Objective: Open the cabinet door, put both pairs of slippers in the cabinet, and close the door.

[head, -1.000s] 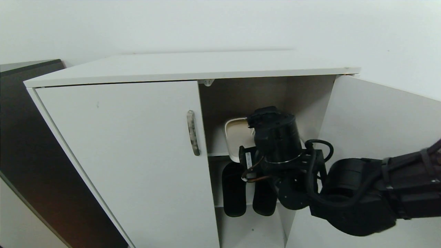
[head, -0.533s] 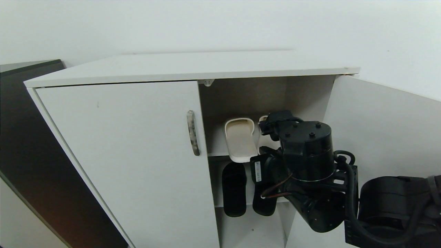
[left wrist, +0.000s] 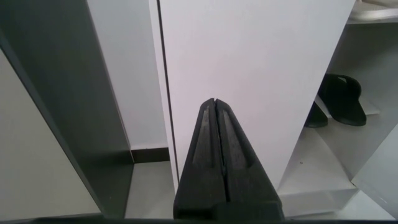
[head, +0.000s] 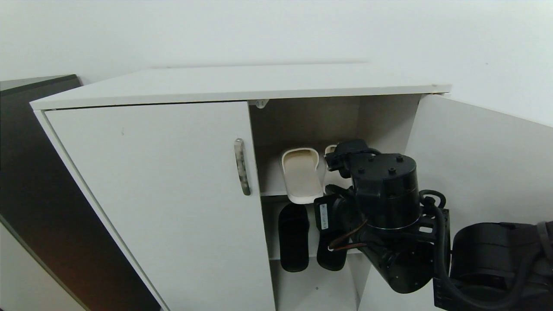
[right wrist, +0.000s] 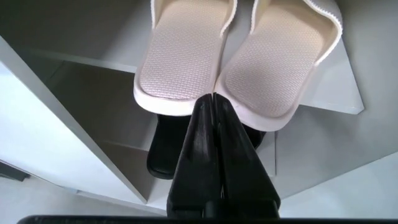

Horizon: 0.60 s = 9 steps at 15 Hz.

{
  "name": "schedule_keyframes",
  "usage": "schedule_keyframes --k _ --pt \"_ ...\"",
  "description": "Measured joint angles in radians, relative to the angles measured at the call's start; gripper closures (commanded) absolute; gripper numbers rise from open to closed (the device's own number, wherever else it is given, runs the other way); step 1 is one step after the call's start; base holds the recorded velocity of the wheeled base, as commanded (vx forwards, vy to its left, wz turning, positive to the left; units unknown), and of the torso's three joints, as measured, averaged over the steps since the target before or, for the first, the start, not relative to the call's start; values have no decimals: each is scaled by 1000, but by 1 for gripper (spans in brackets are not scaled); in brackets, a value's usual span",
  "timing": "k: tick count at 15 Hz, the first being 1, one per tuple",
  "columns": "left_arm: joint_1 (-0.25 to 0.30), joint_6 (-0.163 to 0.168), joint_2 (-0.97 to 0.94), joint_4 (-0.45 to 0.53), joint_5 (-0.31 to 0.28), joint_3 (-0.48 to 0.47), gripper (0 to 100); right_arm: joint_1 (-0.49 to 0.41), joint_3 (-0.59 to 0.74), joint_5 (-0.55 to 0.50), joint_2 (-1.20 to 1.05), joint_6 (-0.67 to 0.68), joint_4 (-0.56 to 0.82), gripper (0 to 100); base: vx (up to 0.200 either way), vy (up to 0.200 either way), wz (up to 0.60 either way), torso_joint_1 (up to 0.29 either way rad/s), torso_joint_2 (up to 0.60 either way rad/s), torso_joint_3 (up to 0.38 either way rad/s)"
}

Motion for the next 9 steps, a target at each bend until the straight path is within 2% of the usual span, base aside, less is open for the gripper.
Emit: schedule_keyframes --k 3,9 --pt "0 -12 0 0 -2 0 100 -3 1 2 0 0 0 100 -200 0 0 4 4 -2" --pt "0 -14 0 0 -1 0 100 -5 3 4 2 2 -14 100 -200 0 0 -2 2 3"
